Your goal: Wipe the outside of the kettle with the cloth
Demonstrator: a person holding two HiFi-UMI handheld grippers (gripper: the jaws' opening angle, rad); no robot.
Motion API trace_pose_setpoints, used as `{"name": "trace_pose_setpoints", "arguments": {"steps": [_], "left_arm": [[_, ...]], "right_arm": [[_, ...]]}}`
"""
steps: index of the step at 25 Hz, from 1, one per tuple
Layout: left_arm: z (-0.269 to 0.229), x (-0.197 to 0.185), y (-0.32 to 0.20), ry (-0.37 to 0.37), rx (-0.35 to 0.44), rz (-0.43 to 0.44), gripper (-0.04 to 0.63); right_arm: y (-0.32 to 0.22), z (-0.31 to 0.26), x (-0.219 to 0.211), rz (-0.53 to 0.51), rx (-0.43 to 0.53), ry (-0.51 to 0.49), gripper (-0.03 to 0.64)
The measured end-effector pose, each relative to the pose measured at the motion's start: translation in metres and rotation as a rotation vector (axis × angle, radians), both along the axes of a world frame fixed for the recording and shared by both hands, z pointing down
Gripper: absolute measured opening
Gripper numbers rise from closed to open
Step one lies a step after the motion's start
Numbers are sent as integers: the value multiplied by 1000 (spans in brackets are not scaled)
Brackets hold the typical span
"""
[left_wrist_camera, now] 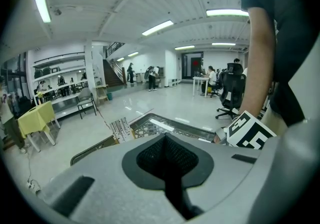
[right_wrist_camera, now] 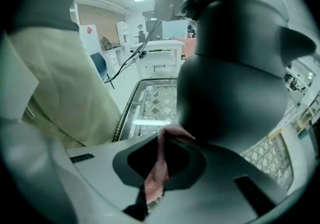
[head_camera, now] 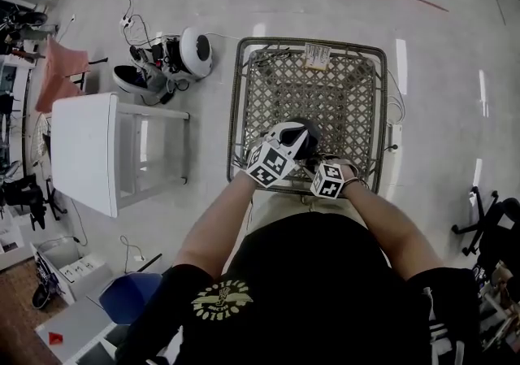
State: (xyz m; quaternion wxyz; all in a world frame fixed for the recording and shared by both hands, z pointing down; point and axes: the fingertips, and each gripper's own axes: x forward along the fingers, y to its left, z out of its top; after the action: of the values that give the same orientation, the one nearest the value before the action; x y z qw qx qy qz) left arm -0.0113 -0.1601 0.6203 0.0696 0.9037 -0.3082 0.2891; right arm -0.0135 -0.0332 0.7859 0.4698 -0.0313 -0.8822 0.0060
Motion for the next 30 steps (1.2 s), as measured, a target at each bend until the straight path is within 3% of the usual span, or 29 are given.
{"name": "trace_pose_setpoints", "arguments": {"steps": [4,8,13,16,21,26,30], "left_arm": [[-1,0,3,5,-5,0,8],[-1,1,5,1,-5,3,8],[-1,1,2,-15,-4,-1,8],[0,-2,-4,-19,-26,-20,8],[1,-8,-7,-37,-81,-51,8],[-2,-8,-8,-76,-13,-71,8],[-3,-3,-5,-110,18,-33,8]], "right_arm": [[-26,11,24,46,16,65,18],[-67,19,50,78,92,146,18],[-121,-1,71,230,156,154,18],[-133,-32,75,313,167,87,18],[-139,-100,77,483,152,-105,18],[-133,-166,85,647,148,-252,18],[-130,-207,94,736,177,-321,18]]}}
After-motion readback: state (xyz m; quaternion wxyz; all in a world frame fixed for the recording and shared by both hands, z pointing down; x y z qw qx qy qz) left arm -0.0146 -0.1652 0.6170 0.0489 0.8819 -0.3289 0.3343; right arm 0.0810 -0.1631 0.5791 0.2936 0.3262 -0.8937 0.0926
